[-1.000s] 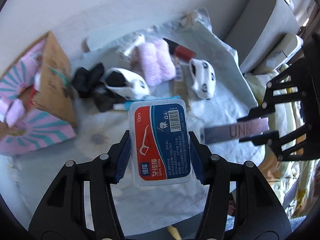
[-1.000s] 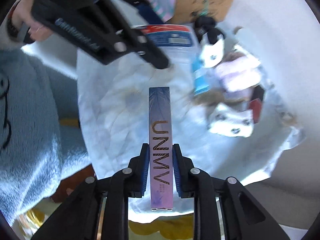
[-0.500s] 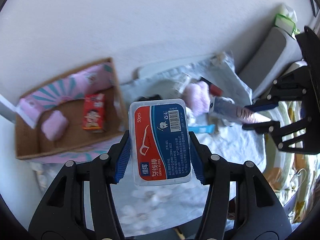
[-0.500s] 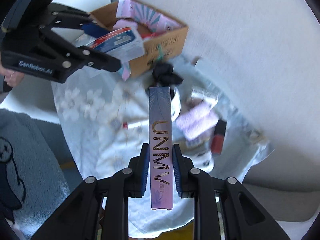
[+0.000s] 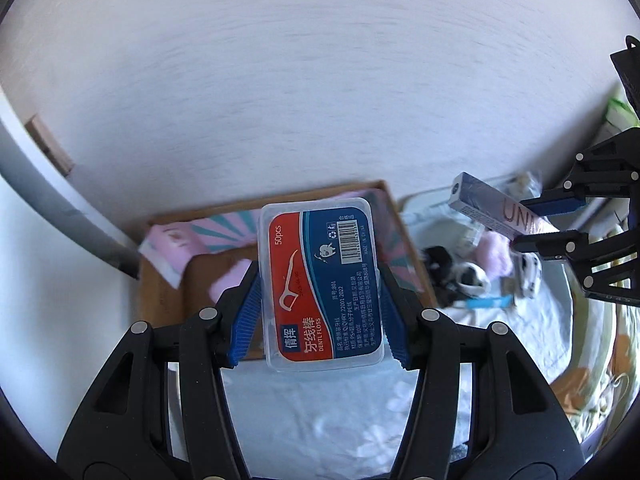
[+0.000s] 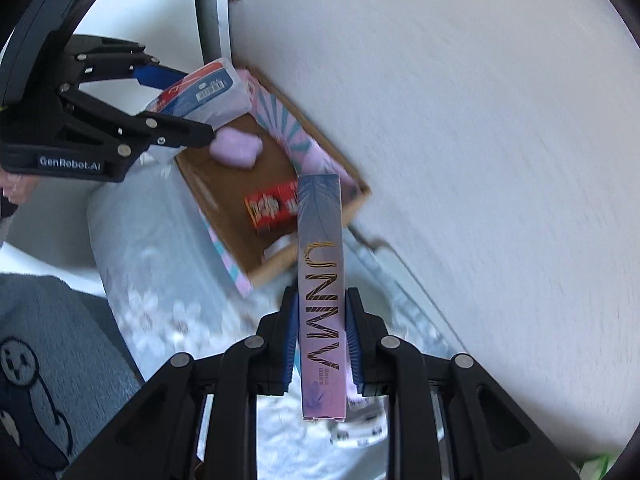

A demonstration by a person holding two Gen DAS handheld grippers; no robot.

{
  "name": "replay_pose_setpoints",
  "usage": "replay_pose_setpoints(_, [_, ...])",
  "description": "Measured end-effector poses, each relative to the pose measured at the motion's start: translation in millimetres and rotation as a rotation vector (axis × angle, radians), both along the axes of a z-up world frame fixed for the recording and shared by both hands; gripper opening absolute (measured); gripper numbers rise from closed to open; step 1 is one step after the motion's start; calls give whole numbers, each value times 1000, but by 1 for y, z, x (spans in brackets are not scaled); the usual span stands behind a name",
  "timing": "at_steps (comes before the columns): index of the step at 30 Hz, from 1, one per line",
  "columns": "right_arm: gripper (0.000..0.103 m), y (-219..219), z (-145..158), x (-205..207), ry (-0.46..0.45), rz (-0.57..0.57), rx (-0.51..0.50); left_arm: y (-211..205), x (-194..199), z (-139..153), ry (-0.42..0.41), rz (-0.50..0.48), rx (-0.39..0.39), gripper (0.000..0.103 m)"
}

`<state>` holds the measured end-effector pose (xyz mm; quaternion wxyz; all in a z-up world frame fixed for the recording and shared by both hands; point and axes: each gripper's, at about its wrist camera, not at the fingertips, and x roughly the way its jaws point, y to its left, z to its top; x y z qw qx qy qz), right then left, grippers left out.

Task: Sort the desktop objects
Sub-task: 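Carry both boxes into the cardboard box and open both tools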

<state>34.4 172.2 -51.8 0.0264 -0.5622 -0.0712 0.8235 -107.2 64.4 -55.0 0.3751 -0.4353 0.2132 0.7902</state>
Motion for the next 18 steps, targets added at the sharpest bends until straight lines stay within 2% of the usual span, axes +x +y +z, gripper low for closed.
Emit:
replay_pose_setpoints(8, [21,-14,-17,-83,12,26,-91,-25,-60,-35,-27,96,-45,51])
replay_pose_setpoints(14, [21,-27,-50,-127,-42,27,-183,-42,-94,-70,-61,153,-97,51])
replay_pose_setpoints(18, [21,-37,-75,-146,-90,40,-210,-47,-109,-94,-120,167,-119,51])
